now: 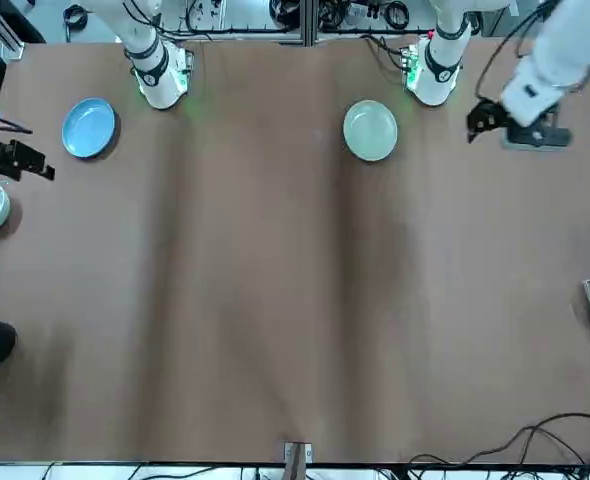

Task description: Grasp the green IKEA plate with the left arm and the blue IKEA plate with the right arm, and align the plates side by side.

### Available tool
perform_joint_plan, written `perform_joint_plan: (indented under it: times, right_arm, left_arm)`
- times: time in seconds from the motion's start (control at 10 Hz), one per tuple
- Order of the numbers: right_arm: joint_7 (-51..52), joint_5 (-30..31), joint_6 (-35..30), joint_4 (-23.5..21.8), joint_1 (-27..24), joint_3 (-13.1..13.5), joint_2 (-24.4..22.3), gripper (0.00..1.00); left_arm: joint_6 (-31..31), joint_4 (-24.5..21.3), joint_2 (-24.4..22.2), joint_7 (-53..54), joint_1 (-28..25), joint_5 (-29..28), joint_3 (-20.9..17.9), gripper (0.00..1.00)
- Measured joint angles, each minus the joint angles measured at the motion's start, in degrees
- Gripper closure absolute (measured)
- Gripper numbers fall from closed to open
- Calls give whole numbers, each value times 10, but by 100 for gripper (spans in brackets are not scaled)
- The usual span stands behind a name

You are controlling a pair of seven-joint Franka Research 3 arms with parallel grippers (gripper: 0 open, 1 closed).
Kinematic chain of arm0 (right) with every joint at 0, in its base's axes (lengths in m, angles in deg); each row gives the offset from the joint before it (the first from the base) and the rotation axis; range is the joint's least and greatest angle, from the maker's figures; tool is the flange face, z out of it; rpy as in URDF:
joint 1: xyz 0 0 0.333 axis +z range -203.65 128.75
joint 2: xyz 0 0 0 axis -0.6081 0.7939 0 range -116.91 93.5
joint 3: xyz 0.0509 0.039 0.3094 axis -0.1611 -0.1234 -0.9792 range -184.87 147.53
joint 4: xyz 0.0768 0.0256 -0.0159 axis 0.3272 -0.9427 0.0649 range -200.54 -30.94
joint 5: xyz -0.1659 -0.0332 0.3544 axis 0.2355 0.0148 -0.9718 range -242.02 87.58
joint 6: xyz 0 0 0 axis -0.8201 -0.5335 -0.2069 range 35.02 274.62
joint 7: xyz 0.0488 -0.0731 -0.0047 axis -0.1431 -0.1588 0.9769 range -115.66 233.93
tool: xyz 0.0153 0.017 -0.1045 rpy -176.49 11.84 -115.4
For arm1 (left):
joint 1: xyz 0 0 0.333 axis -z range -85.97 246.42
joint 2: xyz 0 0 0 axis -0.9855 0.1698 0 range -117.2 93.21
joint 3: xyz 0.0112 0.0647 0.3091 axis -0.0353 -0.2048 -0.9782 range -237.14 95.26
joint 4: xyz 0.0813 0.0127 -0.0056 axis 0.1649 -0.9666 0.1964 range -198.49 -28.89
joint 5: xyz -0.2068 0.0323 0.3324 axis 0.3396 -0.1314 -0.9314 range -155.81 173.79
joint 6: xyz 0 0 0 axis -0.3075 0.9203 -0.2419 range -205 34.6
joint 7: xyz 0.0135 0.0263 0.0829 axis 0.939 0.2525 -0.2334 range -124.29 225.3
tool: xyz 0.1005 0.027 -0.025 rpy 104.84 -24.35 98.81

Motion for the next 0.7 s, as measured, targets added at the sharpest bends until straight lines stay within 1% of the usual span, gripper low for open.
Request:
perform_joint_plan:
  times: [0.2,0.4,0.5,0.7]
  right_arm:
    - [1,-35,27,-84,-27,2,-21,2]
    - [14,-47,75,-180,-59,9,-50,2]
    - [43,-47,87,-216,-80,21,-62,2]
    - [135,-48,105,-271,-153,39,-68,3]
  left_arm:
    - [-48,-61,-4,-50,3,14,62,1]
    - [-101,-104,-2,-97,4,18,123,1]
    - [-122,-120,11,-115,4,20,156,4]
    - [-169,-133,67,-171,4,21,225,5]
